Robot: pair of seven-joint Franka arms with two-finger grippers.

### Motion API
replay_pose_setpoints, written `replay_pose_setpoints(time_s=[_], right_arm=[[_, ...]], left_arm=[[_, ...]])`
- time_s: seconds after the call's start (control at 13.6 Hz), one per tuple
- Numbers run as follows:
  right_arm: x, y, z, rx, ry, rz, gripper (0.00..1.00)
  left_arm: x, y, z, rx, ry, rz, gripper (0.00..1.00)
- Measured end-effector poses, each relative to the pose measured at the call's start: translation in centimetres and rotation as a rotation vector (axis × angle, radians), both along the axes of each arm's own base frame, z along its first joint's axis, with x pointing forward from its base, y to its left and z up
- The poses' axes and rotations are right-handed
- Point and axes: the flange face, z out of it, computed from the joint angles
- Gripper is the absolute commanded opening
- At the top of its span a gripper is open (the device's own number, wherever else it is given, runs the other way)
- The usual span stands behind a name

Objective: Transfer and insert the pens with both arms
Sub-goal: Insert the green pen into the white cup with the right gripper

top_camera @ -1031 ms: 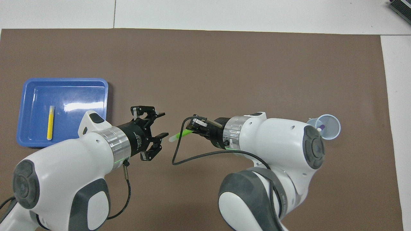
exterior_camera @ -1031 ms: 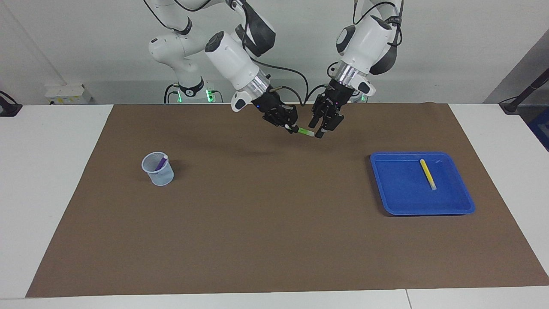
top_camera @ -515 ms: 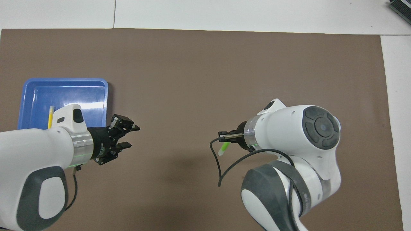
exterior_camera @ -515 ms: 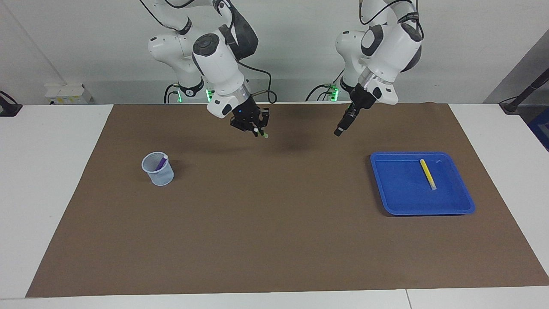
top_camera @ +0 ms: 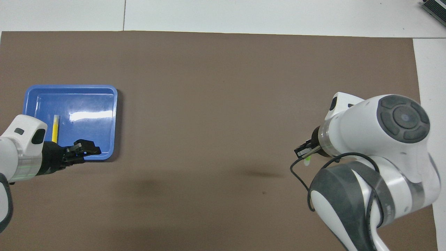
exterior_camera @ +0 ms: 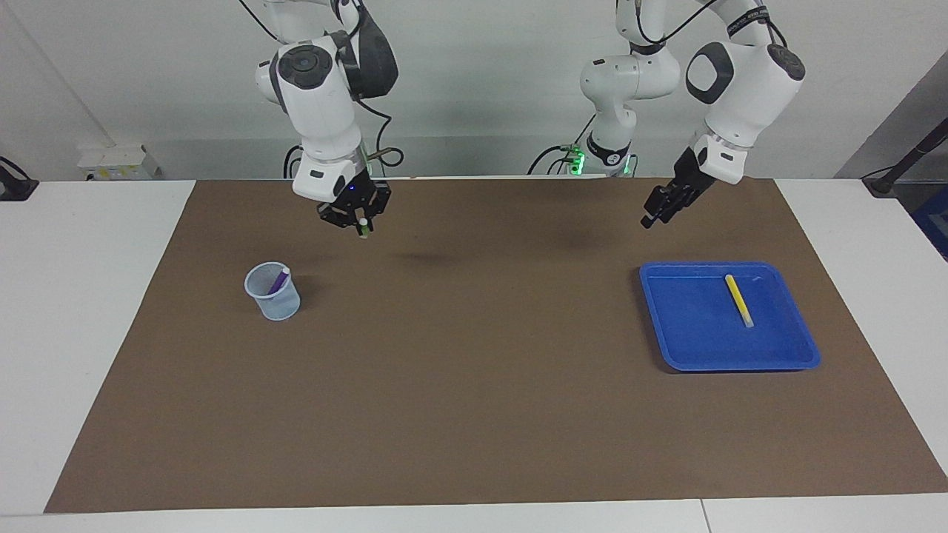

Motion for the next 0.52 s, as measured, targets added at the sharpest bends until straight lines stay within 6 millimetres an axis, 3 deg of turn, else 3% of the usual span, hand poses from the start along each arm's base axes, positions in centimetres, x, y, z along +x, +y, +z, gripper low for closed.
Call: replay_pose_setpoints(time_s=[0.22, 0.52], right_arm=[[1.3, -4.3, 0.7, -0.064, -0.018, 0.171, 0.0], [3.2, -8.7, 0.8, -0.062, -0.092, 0.353, 0.0]], left_arm=[[0.0, 3.9, -0.7, 0.1, -0.023, -0.161, 0.61], [1.1, 8.8, -3.4, 0.153, -0.047, -0.273, 0.61]])
